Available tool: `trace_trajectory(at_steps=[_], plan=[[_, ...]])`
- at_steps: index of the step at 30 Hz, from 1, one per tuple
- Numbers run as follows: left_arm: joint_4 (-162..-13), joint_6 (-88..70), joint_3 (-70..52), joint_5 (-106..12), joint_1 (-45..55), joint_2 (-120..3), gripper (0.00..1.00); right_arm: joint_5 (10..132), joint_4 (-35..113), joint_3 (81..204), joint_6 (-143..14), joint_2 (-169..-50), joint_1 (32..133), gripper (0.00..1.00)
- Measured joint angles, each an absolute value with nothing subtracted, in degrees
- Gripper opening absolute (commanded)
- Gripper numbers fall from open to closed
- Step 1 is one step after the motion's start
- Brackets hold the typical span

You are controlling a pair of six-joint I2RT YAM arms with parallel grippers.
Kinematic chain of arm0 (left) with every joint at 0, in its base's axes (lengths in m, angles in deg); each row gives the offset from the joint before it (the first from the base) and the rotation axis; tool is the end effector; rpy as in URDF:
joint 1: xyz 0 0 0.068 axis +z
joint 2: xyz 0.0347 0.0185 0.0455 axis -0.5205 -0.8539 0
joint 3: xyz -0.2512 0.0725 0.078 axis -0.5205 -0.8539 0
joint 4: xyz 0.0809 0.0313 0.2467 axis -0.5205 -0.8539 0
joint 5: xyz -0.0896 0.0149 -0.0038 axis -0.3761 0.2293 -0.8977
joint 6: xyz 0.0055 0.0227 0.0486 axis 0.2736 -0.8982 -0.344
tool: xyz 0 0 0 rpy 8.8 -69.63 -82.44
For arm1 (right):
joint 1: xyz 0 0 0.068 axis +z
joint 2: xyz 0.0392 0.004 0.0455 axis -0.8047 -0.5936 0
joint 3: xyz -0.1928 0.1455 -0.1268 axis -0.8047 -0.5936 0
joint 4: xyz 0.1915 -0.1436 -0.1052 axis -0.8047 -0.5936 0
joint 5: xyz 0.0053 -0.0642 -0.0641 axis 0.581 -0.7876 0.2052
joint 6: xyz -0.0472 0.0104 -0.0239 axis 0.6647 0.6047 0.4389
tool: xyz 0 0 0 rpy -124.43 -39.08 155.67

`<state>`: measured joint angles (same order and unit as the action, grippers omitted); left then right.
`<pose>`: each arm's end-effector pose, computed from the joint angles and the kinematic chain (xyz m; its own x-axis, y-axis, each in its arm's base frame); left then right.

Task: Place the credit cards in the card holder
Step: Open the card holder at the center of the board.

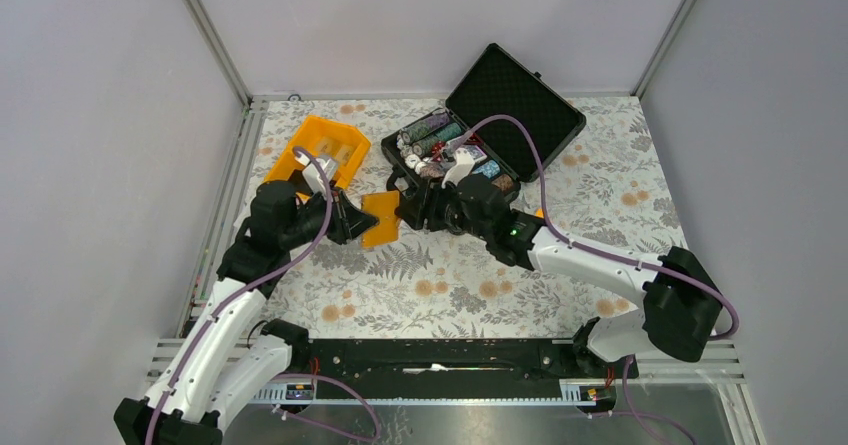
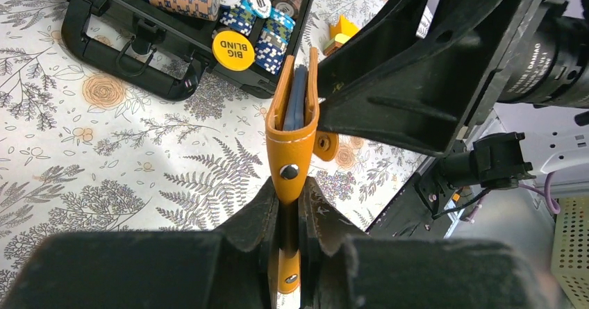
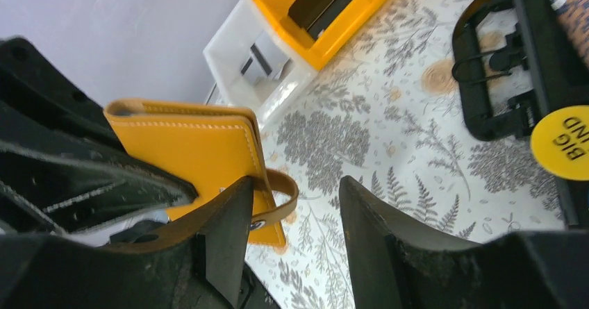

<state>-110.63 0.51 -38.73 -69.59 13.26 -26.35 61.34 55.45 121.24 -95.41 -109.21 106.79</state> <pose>0.1574 -0.0708 0.3126 -0.5863 -0.1288 -0.7998 0.5476 0.6646 -0.5085 0.1987 0.2638 0.2984 -0.5640 0.2652 -0.7820 -0.5494 0.5865 0.5951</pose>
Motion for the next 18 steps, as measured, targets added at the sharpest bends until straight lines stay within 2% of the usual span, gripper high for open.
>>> trace_trajectory(at_steps=[9,18], plan=[[-109.56,0.55,-38.86,-72.19,13.26,-25.56,0.0,71.63,59.34,116.15,-95.87,-106.68,103.84,0.55],[-105.08,1.71,-40.26,-80.21,13.26,-25.54,0.0,82.36,64.46,112.78,-94.82,-102.39,99.63,0.5]])
